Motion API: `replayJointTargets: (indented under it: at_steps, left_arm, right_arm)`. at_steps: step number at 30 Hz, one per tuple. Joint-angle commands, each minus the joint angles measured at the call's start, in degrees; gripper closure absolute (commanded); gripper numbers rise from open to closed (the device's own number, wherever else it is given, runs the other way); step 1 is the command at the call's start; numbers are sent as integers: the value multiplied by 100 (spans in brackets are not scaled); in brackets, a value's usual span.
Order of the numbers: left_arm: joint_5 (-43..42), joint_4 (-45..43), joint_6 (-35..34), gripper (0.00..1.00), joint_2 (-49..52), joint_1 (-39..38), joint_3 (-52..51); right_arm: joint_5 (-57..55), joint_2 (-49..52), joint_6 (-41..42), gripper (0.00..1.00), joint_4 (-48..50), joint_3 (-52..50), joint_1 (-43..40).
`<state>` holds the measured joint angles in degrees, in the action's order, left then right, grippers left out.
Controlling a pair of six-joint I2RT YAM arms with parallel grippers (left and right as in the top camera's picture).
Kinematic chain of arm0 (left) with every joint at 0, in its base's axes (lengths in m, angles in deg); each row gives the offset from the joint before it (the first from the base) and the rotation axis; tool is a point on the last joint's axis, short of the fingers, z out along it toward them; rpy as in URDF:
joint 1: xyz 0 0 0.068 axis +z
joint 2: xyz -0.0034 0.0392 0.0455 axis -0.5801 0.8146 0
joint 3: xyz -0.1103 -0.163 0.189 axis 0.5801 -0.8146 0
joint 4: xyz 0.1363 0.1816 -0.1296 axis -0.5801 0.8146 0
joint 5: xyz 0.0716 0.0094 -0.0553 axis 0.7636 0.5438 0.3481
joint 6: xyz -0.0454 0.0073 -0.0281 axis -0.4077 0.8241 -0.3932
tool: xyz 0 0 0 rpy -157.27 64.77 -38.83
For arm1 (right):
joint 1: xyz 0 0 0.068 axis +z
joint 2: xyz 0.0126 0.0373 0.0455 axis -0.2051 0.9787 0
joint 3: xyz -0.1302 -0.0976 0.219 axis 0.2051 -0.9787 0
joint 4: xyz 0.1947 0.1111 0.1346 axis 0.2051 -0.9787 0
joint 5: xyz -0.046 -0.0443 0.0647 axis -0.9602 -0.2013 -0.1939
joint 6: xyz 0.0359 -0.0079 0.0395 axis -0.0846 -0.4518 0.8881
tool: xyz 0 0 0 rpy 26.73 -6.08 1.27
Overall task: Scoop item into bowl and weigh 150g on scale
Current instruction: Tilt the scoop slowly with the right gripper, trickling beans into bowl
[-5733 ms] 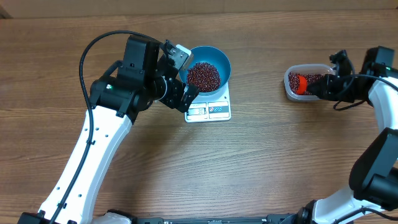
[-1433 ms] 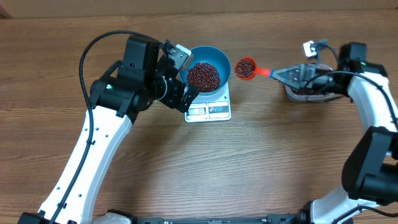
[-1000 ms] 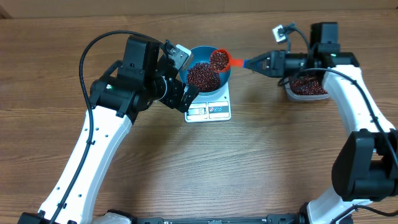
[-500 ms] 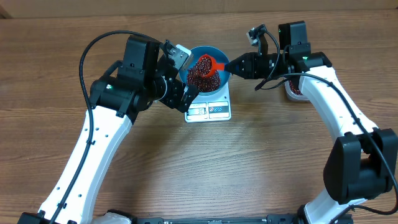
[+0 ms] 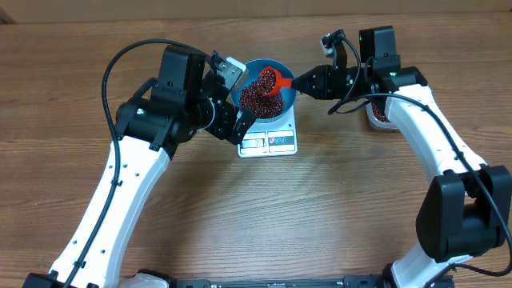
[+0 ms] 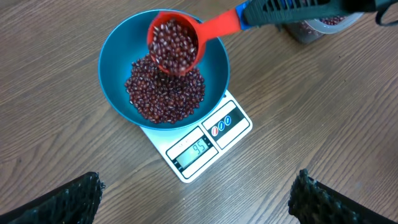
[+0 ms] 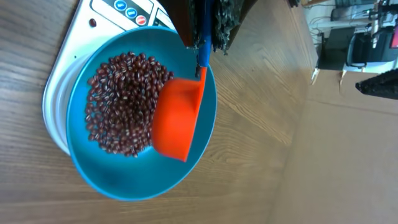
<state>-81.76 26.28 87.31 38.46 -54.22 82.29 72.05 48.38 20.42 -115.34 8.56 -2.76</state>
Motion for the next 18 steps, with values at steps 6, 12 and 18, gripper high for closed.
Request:
replayJointTargets:
  at_steps: [6, 12, 18]
  left_arm:
    - [-87, -7, 107, 0, -133, -11, 85]
    - [-87, -7, 107, 0, -133, -11, 85]
    - [-87, -7, 107, 0, -133, -11, 85]
  right_arm:
    - [-120, -61, -581, 96, -96, 380, 31]
    - [-398, -83, -717, 96, -234, 389, 44]
    - [-752, -118, -1182, 96, -448, 396, 212]
